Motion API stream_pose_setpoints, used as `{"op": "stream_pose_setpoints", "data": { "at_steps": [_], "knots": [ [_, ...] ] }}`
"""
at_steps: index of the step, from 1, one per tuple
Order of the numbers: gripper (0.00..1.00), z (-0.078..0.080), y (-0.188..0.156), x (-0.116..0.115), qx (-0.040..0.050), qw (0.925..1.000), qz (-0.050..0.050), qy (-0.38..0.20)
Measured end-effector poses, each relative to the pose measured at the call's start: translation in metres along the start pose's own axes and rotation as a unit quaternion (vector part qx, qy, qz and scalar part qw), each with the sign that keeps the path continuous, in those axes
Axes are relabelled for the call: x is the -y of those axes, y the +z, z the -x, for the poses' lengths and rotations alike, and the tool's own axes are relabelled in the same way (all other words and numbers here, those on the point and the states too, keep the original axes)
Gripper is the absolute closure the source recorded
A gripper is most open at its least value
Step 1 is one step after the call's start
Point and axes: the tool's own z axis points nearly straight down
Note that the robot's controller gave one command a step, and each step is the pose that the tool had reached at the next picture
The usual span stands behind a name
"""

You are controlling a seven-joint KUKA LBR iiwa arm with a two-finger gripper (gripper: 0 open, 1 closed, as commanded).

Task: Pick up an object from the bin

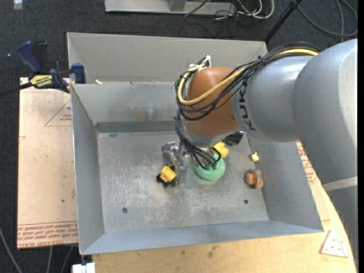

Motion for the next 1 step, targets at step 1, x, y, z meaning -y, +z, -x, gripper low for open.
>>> {"op": "stream_pose_setpoints", "data": {
  "at_steps": [1],
  "knots": [
    [1.0,0.0044,-0.0252,-0.0204,-0.0054,1.0,-0.002,-0.001]
  ]
}}
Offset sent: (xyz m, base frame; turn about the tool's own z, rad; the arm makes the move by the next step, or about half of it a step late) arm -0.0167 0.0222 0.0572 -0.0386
